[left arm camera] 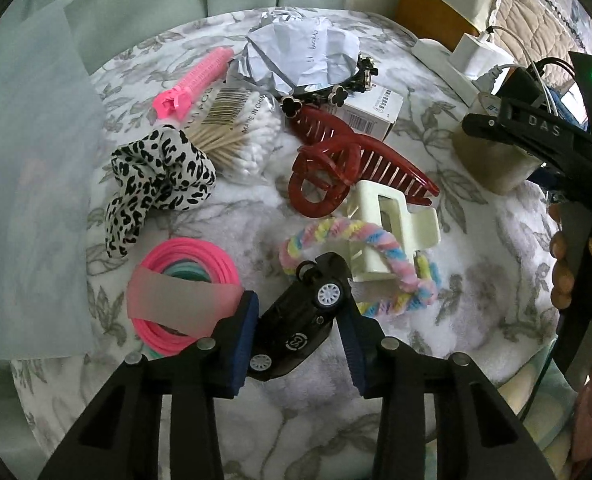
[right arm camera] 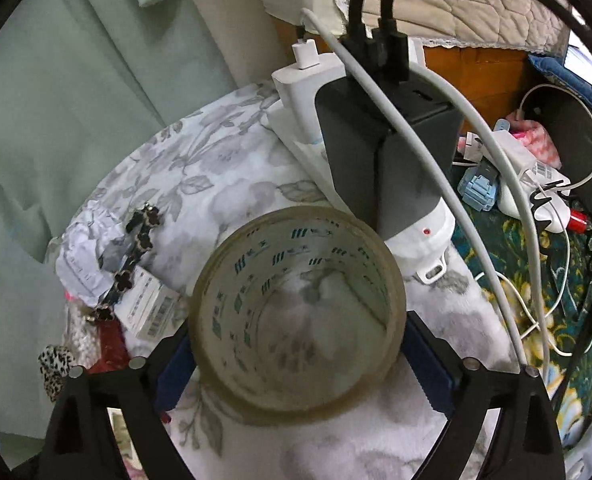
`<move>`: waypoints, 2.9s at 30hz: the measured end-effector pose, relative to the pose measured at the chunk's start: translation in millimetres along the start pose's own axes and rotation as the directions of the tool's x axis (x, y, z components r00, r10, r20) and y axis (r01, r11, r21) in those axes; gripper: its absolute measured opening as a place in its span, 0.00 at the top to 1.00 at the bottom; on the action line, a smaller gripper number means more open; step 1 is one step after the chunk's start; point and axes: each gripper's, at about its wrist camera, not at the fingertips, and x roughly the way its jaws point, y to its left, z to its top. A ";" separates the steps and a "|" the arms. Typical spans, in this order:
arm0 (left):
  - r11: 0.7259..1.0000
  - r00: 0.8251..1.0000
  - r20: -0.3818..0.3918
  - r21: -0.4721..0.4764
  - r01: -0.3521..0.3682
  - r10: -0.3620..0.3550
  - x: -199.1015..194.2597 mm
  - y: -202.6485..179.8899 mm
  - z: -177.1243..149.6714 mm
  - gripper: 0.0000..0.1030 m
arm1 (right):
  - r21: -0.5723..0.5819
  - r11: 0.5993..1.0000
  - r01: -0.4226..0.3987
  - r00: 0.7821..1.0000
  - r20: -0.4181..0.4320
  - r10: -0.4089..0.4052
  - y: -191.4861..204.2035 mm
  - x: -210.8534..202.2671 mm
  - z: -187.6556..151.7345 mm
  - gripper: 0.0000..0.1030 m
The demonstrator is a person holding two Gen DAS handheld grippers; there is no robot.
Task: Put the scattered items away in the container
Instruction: 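Grasp the black toy car with the left tool while the right tool grasps the tape roll, then carry the toy car and tape roll into the clear box and release both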
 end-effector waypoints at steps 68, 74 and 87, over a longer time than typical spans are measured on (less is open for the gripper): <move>0.933 0.766 0.642 -0.290 0.212 0.026 -236.9 139.8 -15.9 0.70 | -0.366 0.866 -0.340 0.861 0.250 0.443 216.5 -230.1 -19.6 0.09; 0.897 0.767 0.636 -0.384 0.220 0.084 -236.6 180.3 -31.7 0.70 | -0.434 0.821 -0.371 0.853 0.191 0.486 260.7 -223.5 -28.7 0.09; 0.838 0.811 0.574 -0.494 0.231 0.115 -205.8 232.8 -46.7 0.70 | -0.541 0.737 -0.405 0.867 0.029 0.497 333.2 -179.0 -54.3 0.09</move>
